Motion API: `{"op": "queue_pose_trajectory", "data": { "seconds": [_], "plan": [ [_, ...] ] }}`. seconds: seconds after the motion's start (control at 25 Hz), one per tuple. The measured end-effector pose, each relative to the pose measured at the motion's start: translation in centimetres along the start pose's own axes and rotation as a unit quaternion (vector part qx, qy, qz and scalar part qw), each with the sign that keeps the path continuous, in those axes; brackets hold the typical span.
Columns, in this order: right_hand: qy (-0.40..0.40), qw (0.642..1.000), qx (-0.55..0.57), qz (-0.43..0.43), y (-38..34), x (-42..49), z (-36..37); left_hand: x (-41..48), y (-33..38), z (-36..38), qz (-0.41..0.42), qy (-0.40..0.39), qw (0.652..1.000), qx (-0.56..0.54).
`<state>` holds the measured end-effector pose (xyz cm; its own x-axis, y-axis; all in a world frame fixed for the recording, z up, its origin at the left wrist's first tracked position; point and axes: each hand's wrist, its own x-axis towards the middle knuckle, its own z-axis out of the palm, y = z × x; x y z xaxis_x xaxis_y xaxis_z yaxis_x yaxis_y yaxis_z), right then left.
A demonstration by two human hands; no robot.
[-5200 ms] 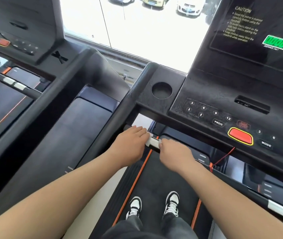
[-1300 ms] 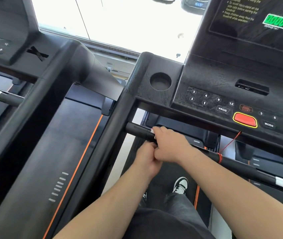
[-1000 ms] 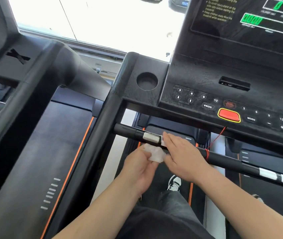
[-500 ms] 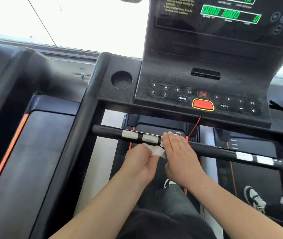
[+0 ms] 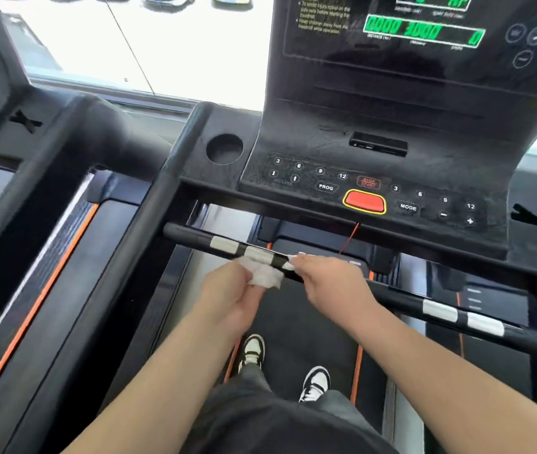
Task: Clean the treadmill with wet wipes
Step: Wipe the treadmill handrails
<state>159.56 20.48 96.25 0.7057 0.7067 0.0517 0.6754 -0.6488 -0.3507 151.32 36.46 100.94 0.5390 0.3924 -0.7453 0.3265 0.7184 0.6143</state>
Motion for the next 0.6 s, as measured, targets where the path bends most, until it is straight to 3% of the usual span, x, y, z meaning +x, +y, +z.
{"op": "queue_pose_trajectory", "data": {
  "seconds": [0.08, 0.12, 0.16, 0.24, 0.28, 0.32, 0.36, 0.44, 0.52, 0.56, 0.6],
  "plan": [
    [0.043, 0.988, 0.131, 0.075, -0.2, 0.2, -1.7, -1.9, 0.7, 0.7, 0.137, -0.015, 0.99, 0.011],
    [0.055, 0.955, 0.245, 0.16, 0.0, 0.4, -2.6, -2.1, 1.0, 1.1, 0.23, 0.01, 0.971, 0.07],
    [0.063, 0.889, 0.373, 0.258, 0.4, 0.6, -3.6, -2.4, 1.5, 1.8, 0.318, 0.048, 0.934, 0.157],
    [0.046, 0.702, 0.6, 0.381, 1.4, 0.1, -5.3, -1.3, 1.3, 2.5, 0.446, 0.087, 0.822, 0.344],
    [0.03, 0.634, 0.661, 0.4, 2.0, -0.5, -6.1, -0.3, 0.5, 2.9, 0.461, 0.061, 0.764, 0.447],
    [0.013, 0.6, 0.69, 0.406, 2.4, -1.2, -6.6, 0.9, -0.7, 3.3, 0.436, 0.021, 0.705, 0.559],
    [0.001, 0.585, 0.703, 0.404, 2.8, -1.9, -7.1, 1.8, -2.2, 3.7, 0.397, -0.013, 0.633, 0.665],
    [0.026, 0.594, 0.687, 0.418, 3.7, -3.0, -7.7, 2.7, -4.6, 5.0, 0.349, -0.06, 0.505, 0.787],
    [0.092, 0.622, 0.648, 0.43, 4.6, -3.3, -8.5, 2.4, -5.0, 6.1, 0.331, -0.069, 0.47, 0.815],
    [0.145, 0.665, 0.6, 0.42, 5.1, -3.5, -9.0, 2.2, -4.8, 6.7, 0.332, -0.07, 0.467, 0.817],
    [0.196, 0.745, 0.509, 0.383, 5.5, -3.6, -9.4, 1.9, -4.6, 7.4, 0.329, -0.072, 0.465, 0.819]
  ]
}}
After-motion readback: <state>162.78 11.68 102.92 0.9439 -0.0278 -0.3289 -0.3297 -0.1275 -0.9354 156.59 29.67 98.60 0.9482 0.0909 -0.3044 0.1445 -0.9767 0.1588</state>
